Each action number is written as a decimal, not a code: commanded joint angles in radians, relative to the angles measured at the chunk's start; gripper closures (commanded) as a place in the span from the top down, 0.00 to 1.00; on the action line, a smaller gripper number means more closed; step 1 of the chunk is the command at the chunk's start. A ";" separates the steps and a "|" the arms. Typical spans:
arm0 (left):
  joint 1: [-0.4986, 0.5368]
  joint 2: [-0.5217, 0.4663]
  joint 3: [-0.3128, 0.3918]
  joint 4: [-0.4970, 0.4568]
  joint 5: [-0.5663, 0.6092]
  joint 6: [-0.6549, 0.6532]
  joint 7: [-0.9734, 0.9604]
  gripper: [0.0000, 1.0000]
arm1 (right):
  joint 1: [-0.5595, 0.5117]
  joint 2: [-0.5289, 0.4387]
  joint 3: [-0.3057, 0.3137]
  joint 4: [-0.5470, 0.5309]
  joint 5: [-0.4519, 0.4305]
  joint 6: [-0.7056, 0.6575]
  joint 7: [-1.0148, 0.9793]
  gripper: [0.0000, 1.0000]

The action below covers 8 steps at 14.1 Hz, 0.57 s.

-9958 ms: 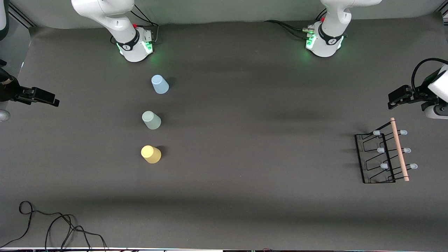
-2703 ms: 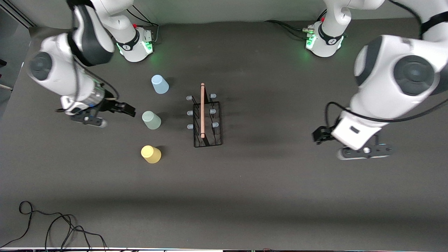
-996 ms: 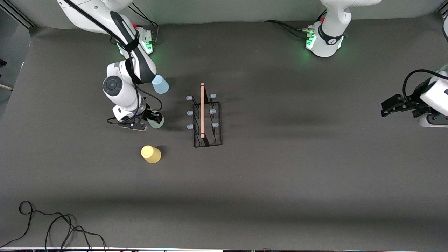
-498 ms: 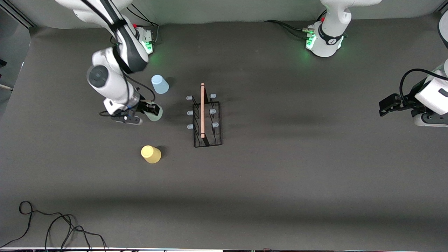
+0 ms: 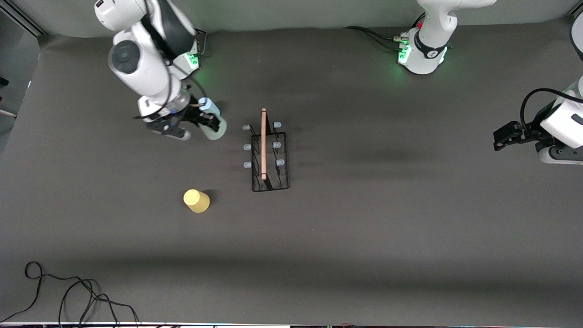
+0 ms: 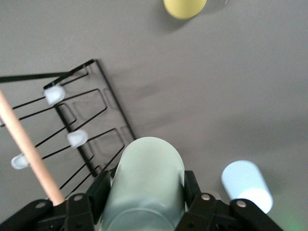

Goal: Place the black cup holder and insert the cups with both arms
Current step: 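Carry the green cup with the right gripper into a rack slot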

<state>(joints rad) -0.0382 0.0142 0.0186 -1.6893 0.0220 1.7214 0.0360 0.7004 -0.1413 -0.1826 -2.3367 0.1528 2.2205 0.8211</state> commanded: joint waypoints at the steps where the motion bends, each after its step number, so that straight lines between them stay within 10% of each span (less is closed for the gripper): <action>1: -0.014 -0.025 -0.014 -0.001 0.016 -0.025 -0.013 0.99 | 0.062 0.051 -0.006 0.022 -0.002 0.053 0.099 0.00; 8: -0.014 -0.028 -0.014 -0.003 0.016 -0.026 -0.011 0.99 | 0.129 0.141 -0.006 0.022 -0.004 0.172 0.184 0.00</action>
<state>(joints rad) -0.0438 0.0024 0.0005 -1.6894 0.0224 1.7152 0.0350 0.8151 -0.0238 -0.1803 -2.3357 0.1527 2.3793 0.9747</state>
